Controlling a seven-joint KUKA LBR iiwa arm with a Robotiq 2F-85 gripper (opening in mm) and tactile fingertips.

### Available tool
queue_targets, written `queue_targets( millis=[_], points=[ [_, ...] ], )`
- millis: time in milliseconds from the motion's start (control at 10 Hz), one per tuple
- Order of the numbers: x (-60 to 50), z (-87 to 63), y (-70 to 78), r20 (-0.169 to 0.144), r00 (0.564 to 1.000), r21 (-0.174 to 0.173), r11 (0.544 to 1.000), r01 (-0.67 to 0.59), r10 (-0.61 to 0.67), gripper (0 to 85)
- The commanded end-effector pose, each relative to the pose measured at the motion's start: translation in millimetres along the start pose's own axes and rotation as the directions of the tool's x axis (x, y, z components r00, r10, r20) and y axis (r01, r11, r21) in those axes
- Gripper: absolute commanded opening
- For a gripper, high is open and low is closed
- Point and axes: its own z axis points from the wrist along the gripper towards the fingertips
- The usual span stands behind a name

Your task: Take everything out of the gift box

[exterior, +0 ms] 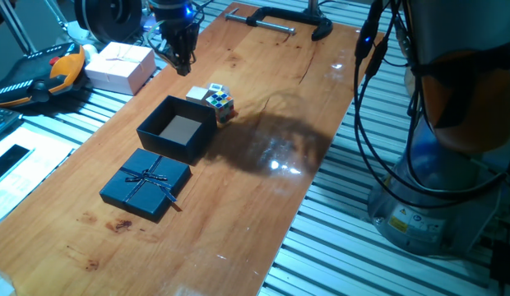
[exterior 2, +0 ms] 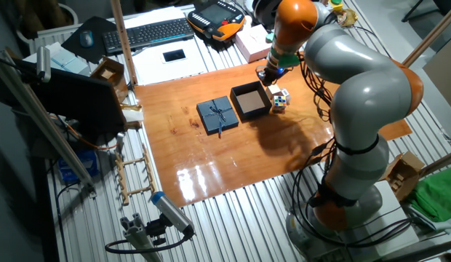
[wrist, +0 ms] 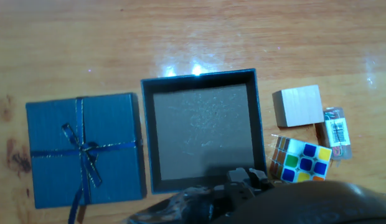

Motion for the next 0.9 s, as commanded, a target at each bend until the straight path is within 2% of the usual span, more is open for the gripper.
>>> queue_targets(
  millis=[0,600,800],
  points=[
    [1.2,-0.9,0.7,-0.006,1.000,-0.003,1.000,0.005,-0.005,1.0],
    [12.7,-8.2,-0.2,-0.009,0.999,0.009,0.999,0.039,-0.039,1.0],
    [11.6,-7.3,-0.4,-0.010,0.999,0.007,0.999,0.037,-0.037,1.0]
  ],
)
